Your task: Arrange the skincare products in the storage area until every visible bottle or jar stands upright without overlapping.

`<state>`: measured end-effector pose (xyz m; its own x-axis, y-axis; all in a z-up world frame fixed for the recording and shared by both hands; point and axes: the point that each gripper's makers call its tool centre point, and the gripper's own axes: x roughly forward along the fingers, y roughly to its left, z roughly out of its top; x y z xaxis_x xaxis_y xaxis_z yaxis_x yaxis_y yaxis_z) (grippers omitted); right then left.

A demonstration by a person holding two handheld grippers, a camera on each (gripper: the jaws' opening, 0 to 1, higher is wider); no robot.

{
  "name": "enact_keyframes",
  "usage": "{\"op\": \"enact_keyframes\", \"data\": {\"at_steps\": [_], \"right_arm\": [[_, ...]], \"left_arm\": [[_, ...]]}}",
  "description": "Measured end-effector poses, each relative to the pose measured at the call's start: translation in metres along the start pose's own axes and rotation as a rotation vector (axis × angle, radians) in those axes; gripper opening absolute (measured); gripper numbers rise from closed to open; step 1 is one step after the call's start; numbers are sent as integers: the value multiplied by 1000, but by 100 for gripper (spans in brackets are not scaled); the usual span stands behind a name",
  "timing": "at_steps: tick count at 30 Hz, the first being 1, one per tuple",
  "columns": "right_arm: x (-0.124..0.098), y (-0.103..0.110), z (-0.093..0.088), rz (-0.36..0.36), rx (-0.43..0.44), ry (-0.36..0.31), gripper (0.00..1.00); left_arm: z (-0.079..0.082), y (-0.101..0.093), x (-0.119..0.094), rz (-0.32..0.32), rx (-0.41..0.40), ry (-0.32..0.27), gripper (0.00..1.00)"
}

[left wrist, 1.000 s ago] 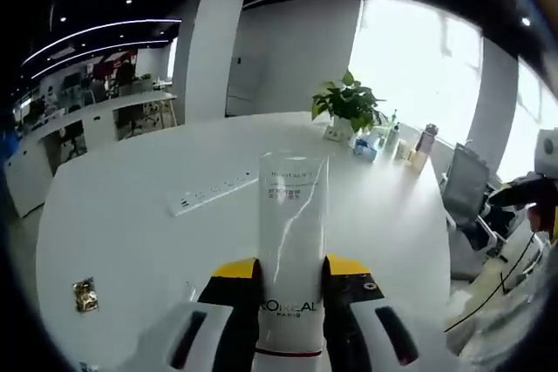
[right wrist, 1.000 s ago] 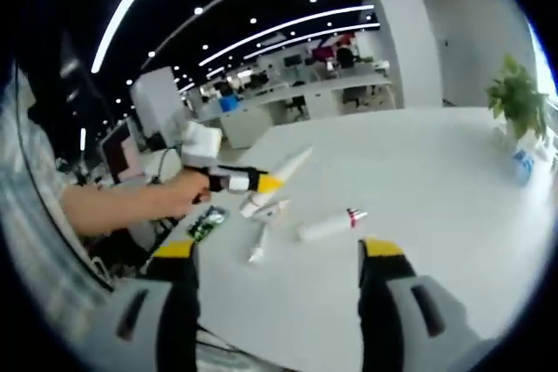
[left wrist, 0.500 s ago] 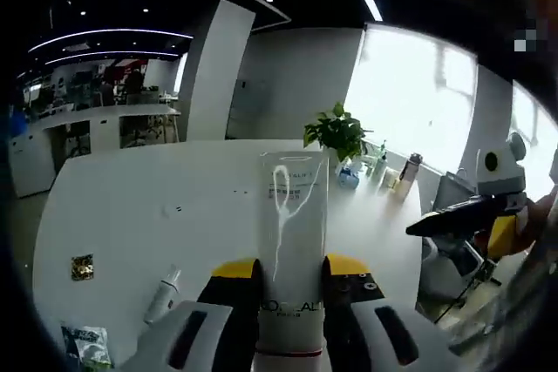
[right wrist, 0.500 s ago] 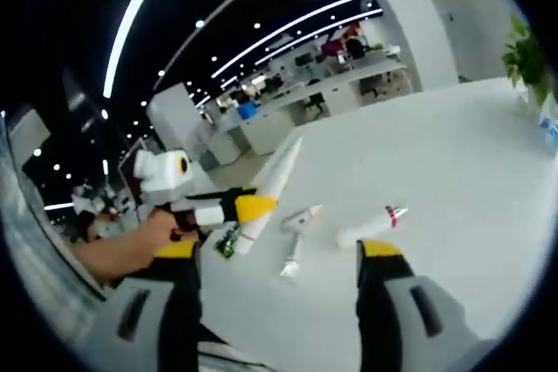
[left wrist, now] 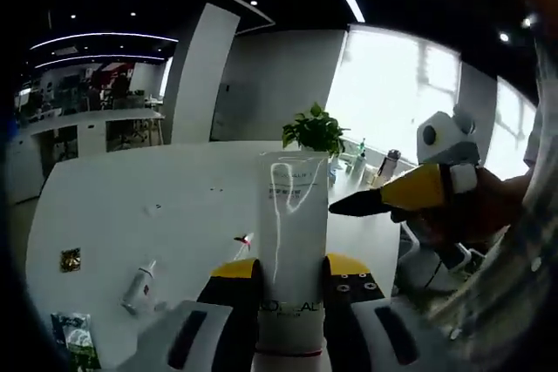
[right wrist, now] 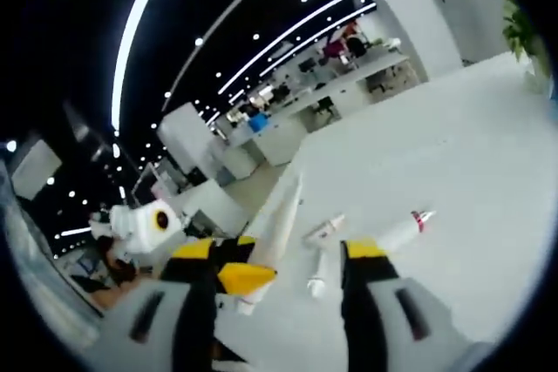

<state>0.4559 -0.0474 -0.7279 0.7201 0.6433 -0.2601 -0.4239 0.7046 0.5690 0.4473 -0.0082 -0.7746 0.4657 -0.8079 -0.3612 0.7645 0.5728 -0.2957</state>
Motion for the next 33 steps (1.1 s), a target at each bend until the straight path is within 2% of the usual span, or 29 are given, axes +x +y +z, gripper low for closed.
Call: {"op": "enact_keyframes", "data": {"at_steps": [7, 15, 18, 23, 27, 33], "right_arm": [[5, -3, -5, -4, 66, 1, 51], [4, -12, -2, -27, 130, -3, 30], [1, -16, -2, -34, 157, -11, 26], [1, -17, -9, -60, 119, 31, 18], [1, -21, -9, -75, 155, 28, 14], [1, -17, -7, -63, 143, 16, 11]], "left_arm": [[-4, -23, 1, -45, 51, 11, 26], [-13, -32, 3, -56, 111, 43, 27], [-16, -33, 5, -60, 133, 58, 27], [-20, -42, 9, -101, 177, 77, 27], [-19, -44, 11, -111, 197, 82, 27], [-19, -41, 12, -108, 241, 84, 27]]}}
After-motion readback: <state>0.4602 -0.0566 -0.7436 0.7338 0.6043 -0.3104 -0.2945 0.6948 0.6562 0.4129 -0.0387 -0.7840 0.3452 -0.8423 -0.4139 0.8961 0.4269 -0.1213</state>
